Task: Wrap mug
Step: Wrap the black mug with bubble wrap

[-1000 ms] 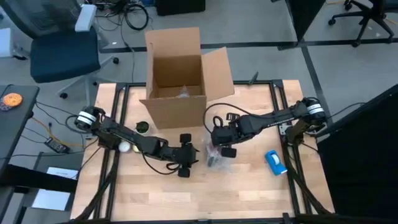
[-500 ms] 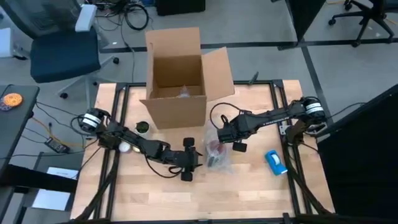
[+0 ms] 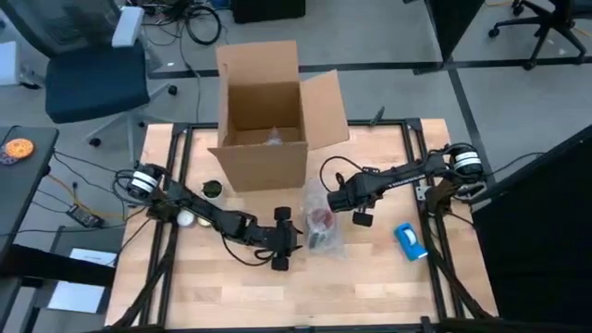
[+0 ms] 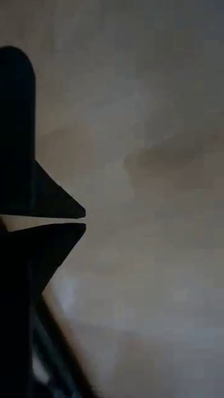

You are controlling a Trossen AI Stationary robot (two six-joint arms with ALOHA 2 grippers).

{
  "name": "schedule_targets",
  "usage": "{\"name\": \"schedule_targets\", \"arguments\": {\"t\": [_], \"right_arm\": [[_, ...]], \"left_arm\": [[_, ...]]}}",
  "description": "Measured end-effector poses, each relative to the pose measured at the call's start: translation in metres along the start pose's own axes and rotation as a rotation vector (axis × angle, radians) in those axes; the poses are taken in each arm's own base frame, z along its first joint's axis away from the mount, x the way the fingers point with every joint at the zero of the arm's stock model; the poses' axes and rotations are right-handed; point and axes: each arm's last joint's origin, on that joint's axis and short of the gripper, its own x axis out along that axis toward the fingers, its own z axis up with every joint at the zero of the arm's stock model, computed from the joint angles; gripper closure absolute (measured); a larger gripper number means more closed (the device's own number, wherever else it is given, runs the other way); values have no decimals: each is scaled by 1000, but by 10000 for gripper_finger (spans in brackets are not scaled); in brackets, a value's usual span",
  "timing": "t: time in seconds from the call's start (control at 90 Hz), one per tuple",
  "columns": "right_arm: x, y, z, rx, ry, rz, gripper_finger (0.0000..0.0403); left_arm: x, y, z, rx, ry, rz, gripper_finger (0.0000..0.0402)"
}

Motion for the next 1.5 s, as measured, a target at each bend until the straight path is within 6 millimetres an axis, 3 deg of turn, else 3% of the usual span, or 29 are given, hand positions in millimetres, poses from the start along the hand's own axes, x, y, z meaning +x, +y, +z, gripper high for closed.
{"name": "schedule_targets", "arguments": {"t": [0.4,0.611,0.744,0.911,1.078,1.289,1.5], "right_arm": [[-14,36,33,26,-354,355,403],[-28,43,29,-4,-320,417,403],[-40,35,24,-35,-266,332,403],[-41,27,24,11,-272,223,403],[-41,40,25,67,-303,323,403],[-55,66,25,-15,-352,594,403],[-59,59,9,-29,-276,559,403]], "left_arm": [[6,-1,-7,25,34,5,229],[-5,9,-18,118,205,92,229],[-7,12,-17,114,213,115,229],[-8,12,-18,113,225,114,229],[-11,14,-21,130,284,136,229],[-17,17,-13,169,357,194,229],[-18,17,-14,162,380,200,229]]}}
